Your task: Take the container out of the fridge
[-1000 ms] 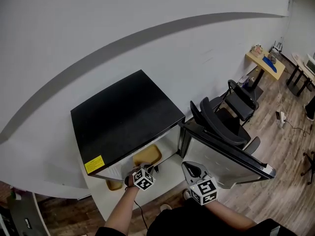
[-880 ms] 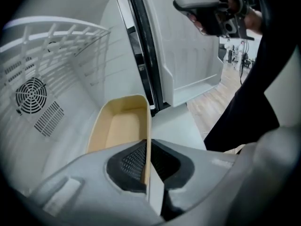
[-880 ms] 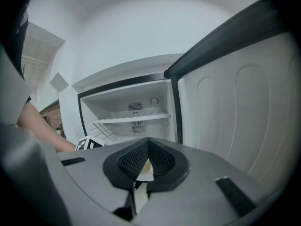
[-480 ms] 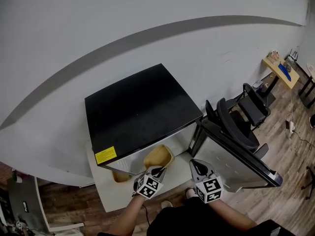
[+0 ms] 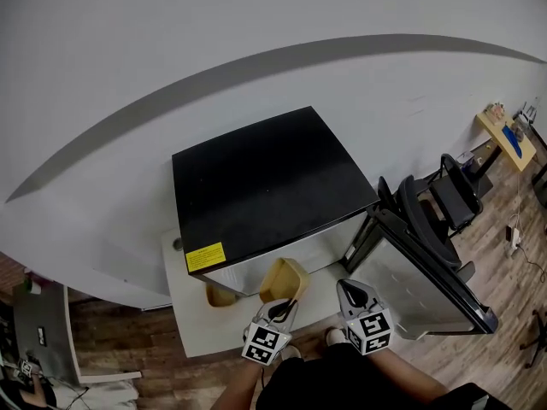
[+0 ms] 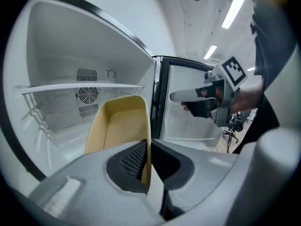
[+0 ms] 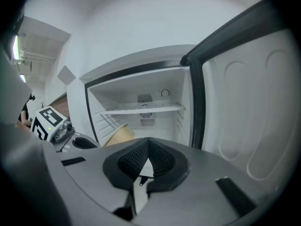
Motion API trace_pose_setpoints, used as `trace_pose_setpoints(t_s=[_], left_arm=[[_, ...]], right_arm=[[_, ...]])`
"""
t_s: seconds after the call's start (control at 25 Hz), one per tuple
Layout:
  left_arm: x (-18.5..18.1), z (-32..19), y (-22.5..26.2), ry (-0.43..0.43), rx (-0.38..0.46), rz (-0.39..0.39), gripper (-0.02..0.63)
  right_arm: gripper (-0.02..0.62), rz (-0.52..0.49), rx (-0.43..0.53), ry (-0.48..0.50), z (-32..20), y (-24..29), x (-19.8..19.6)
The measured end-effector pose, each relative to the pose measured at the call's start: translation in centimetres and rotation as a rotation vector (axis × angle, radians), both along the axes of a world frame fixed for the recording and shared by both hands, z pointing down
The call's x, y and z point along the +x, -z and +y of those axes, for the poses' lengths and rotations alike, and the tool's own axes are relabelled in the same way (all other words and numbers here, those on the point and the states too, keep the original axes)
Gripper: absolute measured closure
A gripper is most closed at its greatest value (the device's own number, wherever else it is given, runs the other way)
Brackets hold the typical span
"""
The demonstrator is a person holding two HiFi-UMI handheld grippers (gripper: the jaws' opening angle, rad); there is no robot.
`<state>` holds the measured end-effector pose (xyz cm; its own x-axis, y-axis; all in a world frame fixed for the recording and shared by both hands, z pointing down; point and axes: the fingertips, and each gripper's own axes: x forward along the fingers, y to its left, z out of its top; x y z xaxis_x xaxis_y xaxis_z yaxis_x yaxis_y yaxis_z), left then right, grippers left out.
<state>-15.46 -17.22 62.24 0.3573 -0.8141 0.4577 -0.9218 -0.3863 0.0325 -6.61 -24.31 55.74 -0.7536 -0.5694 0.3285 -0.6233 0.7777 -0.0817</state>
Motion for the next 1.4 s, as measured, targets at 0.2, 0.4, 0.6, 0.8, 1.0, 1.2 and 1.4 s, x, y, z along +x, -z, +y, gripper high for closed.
trace_pose_setpoints(t_s=[0.2,0.4,0.6,0.8,1.0,1.2,1.4], left_arm=[[-1.2,1.9,4.2,0.052,0.092,0.049,0.58],[-3.0,4.8,6.6,0.17,0.158,0.121,0.58],[-6.0,7.3,8.2,0.362,0.219,0.112,0.58],[-7.9,9.3,7.7,0.47,0.208,0.075,0.58],[-7.9,10.9,7.7,0.525,0.224,0.098,0.58],[-9.2,11.9,8.5,0.61,0.26,0.085,0.58],[-11.3,12.6,9.1,0.71,0.278,0.104,0.58]], right_arm=[[0.6,-0.002,0.008,0.052,0.9,0.7,-1.6],[0.6,-0.017,0.032,0.078,1.4,2.1,-2.6],[0.6,0.013,0.068,0.103,1.4,1.9,-3.4],[0.6,0.009,0.074,0.111,1.0,2.4,-3.8],[0.6,0.005,0.088,0.115,0.8,2.9,-4.1],[0.6,0.003,0.087,0.122,1.0,2.8,-4.5],[0.6,0.001,0.077,0.129,1.3,2.7,-5.0]])
